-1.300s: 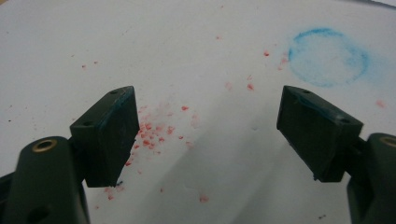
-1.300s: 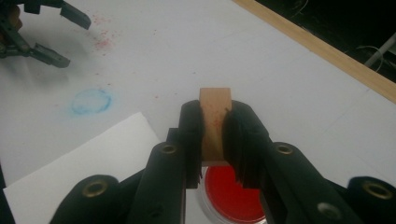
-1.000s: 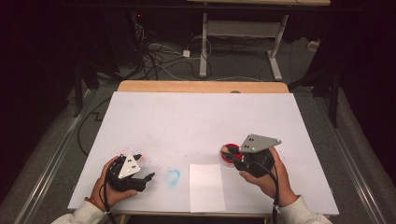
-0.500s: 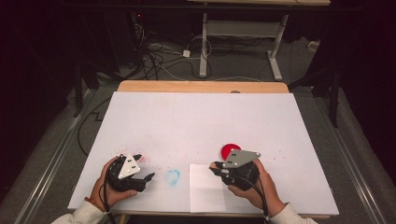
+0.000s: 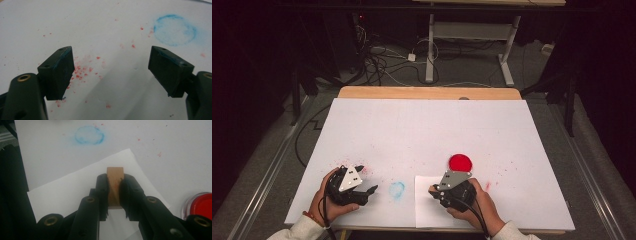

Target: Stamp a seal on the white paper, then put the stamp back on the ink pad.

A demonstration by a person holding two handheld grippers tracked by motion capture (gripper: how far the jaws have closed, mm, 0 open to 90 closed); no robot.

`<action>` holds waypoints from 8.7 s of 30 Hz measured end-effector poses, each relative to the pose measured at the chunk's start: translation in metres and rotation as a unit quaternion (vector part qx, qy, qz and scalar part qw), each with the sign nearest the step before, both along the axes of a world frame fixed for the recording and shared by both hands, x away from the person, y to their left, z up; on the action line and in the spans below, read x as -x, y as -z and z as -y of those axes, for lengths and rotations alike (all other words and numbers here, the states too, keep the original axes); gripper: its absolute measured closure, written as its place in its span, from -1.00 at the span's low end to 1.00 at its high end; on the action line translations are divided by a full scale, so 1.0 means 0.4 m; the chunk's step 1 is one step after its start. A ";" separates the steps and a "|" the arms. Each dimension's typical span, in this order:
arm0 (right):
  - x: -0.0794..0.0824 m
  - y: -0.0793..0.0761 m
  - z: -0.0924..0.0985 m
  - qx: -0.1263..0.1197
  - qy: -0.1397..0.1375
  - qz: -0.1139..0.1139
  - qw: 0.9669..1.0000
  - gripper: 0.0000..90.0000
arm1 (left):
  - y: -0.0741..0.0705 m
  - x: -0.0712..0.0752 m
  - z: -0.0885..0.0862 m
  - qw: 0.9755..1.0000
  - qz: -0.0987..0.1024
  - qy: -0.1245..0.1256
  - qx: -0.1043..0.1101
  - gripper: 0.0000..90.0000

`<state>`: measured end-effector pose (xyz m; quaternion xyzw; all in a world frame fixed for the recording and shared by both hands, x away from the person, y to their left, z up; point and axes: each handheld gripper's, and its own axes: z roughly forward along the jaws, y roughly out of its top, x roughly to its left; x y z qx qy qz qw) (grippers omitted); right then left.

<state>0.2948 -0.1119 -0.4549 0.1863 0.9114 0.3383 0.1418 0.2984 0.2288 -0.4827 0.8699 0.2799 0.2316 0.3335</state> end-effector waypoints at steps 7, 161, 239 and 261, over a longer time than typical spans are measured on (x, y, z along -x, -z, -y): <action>0.000 0.031 -0.012 0.015 -0.005 -0.006 1.000 0.69 | 0.000 -0.002 0.000 1.000 0.004 0.002 -0.002 -0.55; -0.165 -0.046 0.160 -0.010 0.129 0.002 0.992 0.68 | 0.014 -0.003 0.006 1.000 -0.013 0.004 -0.014 -0.53; -0.175 -0.030 0.173 -0.109 0.108 0.008 0.988 0.20 | 0.015 -0.002 0.005 1.000 -0.016 0.005 -0.018 -0.54; -0.198 -0.001 0.201 -0.132 0.128 -0.056 0.981 0.66 | 0.015 -0.003 0.006 1.000 -0.016 -0.001 -0.020 -0.50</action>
